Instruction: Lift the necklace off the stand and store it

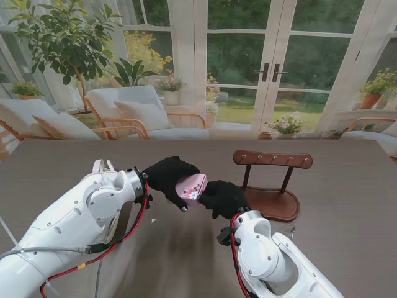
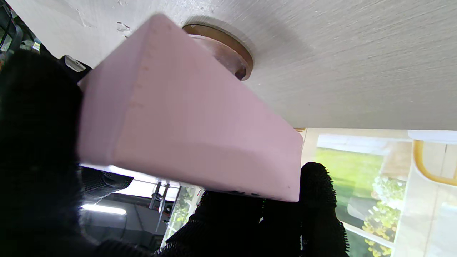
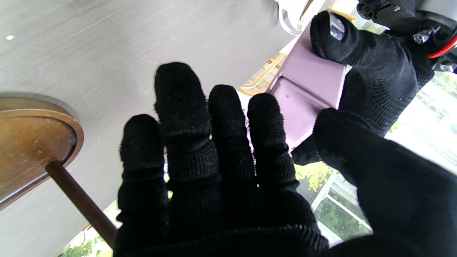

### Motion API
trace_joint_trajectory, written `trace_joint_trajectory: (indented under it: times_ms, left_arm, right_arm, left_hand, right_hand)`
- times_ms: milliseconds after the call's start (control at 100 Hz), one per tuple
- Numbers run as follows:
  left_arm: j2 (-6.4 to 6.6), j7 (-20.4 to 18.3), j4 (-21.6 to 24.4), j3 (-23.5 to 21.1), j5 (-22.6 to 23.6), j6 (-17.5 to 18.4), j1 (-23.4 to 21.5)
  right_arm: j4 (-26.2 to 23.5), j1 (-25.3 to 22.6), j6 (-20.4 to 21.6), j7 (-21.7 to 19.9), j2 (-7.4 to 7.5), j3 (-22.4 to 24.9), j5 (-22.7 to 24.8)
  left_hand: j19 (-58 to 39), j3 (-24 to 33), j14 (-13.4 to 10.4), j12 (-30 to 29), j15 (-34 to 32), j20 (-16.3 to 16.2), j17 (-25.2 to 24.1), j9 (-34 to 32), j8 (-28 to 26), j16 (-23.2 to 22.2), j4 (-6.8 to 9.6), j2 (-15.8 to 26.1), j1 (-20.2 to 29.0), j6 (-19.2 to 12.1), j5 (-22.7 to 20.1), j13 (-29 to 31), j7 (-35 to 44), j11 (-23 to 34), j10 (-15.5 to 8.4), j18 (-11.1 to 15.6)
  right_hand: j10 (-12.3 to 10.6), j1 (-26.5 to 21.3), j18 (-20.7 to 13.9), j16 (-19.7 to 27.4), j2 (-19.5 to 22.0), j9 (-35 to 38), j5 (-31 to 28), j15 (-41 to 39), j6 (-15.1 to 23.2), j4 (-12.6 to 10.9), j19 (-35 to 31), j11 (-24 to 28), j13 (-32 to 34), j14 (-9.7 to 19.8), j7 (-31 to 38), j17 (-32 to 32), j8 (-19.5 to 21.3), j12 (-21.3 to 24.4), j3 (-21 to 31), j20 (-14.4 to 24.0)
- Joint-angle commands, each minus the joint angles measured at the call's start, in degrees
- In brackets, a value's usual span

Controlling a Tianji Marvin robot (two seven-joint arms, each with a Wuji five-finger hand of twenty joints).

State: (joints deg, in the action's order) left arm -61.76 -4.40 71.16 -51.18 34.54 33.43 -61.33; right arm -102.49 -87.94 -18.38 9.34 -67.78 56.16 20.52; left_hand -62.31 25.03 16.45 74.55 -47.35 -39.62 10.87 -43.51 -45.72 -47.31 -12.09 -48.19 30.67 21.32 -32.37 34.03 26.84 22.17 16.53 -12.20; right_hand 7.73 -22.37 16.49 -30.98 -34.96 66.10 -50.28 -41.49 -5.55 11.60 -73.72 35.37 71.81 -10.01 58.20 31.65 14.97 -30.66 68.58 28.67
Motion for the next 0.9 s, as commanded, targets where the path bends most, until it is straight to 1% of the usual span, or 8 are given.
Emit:
trace_joint_trajectory:
  times_ms: [0,250,300,380,400,500,640,890]
  left_arm:
    - [-0.59,-1.0,0.9,-0.1,-0.4,-0.1,0.2]
    - [-0.6,-1.2,0.9,0.2,-0.6,-0.2,0.3]
    - [-0.55,-1.2,1.0,0.1,-0.5,-0.3,0.1]
    - [-0.46,-1.3,1.2,-0.2,-0.2,-0.5,-0.2]
    - [-0.44,-1.3,1.3,-0.2,-0.2,-0.5,-0.3]
    - [-0.35,-1.4,1.6,-0.6,0.1,-0.7,-0.8]
    - [-0.3,-1.5,1.9,-0.8,0.1,-0.9,-1.0]
    - [-0.28,-1.9,2.4,-0.6,-0.3,-0.8,-1.2]
  right_arm:
    - [0.4,-0.5,0.6,-0.7,-0.54,-0.7,-0.3]
    - [0.6,-1.0,2.3,-0.2,-0.71,-0.7,-1.8]
    - [0.5,-1.2,2.2,0.0,-0.77,-0.4,-1.8]
    - [0.0,-1.5,1.4,0.4,-0.87,0.3,-1.9]
    - [-0.1,-1.5,1.0,0.5,-0.9,0.5,-1.9]
    - [-0.7,-1.6,-1.2,0.9,-1.04,1.3,-1.5]
    - [-1.1,-1.4,-4.5,1.0,-1.08,2.1,-0.3]
    - [-1.5,-0.6,-9.9,0.2,-1.52,2.1,-2.4]
  left_hand:
    - [-2.8,27.2,0.7,8.2,-5.5,-1.1,0.1,-9.4,-3.0,-2.0,-0.58,9.4,16.7,-11.0,-7.1,3.0,49.9,11.4,-7.1,0.7]
    - [-2.8,27.2,0.6,8.1,-5.5,-1.1,0.1,-9.4,-3.0,-2.0,-0.57,9.5,16.7,-11.1,-7.0,2.9,49.9,11.4,-7.1,0.8]
    - [-2.8,27.2,0.6,8.2,-5.5,-1.1,0.1,-9.4,-3.0,-2.0,-0.57,9.5,16.7,-11.1,-7.0,2.9,49.9,11.4,-7.1,0.8]
    - [-2.8,27.1,0.6,8.2,-5.5,-1.1,0.0,-9.3,-3.0,-2.0,-0.56,9.5,16.7,-11.1,-7.1,3.0,49.9,11.4,-7.1,0.8]
    - [-2.8,27.1,0.7,8.2,-5.5,-1.1,0.1,-9.4,-3.0,-2.0,-0.56,9.5,16.7,-11.1,-7.1,3.0,49.9,11.4,-7.0,0.8]
    - [-2.8,27.2,0.7,8.1,-5.5,-1.2,0.0,-9.4,-3.0,-2.0,-0.55,9.5,16.8,-11.0,-7.1,3.0,49.9,11.4,-7.0,0.7]
    - [-2.8,27.1,0.8,8.1,-5.5,-1.2,0.0,-9.4,-3.0,-2.0,-0.57,9.5,16.8,-11.0,-7.1,3.0,49.9,11.4,-6.9,0.7]
    - [-2.7,27.1,0.7,8.1,-5.5,-1.2,0.0,-9.4,-3.1,-2.0,-0.59,9.5,16.7,-11.0,-7.1,3.0,49.8,11.4,-7.0,0.7]
  right_hand:
    - [0.2,0.2,0.1,-0.1,-2.8,-1.2,2.4,0.3,1.8,2.5,-2.7,1.4,1.2,0.6,0.1,7.9,-0.1,-1.0,1.9,0.5]
    - [0.4,1.0,-0.2,-0.1,-1.0,-2.7,3.6,0.6,1.3,2.6,-2.4,1.5,0.2,0.4,-0.1,7.0,-0.6,-0.7,1.6,0.6]
    - [0.8,3.3,0.1,-0.1,0.4,-3.4,3.6,0.5,0.9,0.8,-2.2,1.7,-0.1,-0.2,-1.3,6.8,0.0,-0.5,1.2,0.7]
    - [1.4,6.3,1.1,0.0,2.5,-4.0,3.4,0.4,0.0,-3.6,-2.0,1.7,-0.4,-1.0,-4.5,6.6,3.7,-0.1,0.0,0.8]
    - [1.5,7.0,1.2,0.1,3.0,-4.2,3.4,0.4,-0.2,-4.9,-1.9,1.6,-0.5,-1.3,-6.4,6.6,7.7,0.0,-0.8,0.9]
    - [2.3,9.2,2.5,0.3,3.6,-5.4,4.5,1.1,-0.6,-5.3,-1.3,1.2,-1.6,-2.6,-7.7,5.9,9.2,0.2,-3.0,0.8]
    - [3.5,12.5,3.9,0.8,4.4,-6.2,5.2,2.2,-1.2,-5.1,-0.5,0.1,-2.8,-4.0,-9.6,5.5,8.8,0.8,-8.1,0.7]
    - [5.4,16.8,6.3,1.1,10.5,-8.2,6.7,4.4,-3.8,-6.3,2.1,-2.4,-5.1,-6.5,-13.2,4.0,6.8,2.0,-23.7,0.9]
